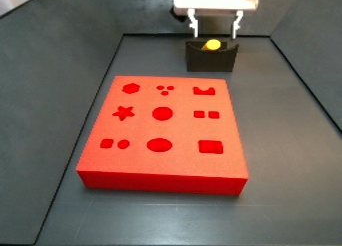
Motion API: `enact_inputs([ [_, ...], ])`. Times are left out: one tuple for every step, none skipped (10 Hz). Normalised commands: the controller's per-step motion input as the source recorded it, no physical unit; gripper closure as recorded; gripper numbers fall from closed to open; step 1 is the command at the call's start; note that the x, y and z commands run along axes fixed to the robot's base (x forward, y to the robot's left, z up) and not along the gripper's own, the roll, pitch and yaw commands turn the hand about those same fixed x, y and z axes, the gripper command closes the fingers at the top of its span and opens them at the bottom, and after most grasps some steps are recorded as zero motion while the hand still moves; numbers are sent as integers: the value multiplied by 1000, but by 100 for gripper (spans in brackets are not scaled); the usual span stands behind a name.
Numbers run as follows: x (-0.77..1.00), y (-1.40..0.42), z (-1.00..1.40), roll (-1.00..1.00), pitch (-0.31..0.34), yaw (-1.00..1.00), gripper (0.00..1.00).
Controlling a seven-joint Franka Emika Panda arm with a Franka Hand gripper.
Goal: Pick up the oval object. Move up. Place the oval object on the fixture. Regrasp the oval object. Move to above the board. Insert the oval object.
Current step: Regrasp the oval object.
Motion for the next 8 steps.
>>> enact_inputs([
  [-35, 0, 1000, 24, 27, 23, 0],
  [-41, 0, 1000, 42, 38, 20, 0],
  [-41, 2, 881, 47, 52, 15, 0],
  [-35, 6, 704, 47, 64, 8, 0],
  [-31, 4, 462, 50, 76, -3, 0],
  [-27, 6, 282, 50, 85, -12, 0],
  [-93, -794, 711, 1000, 55, 19, 0],
  [-87, -768, 655, 1000, 53, 19, 0],
])
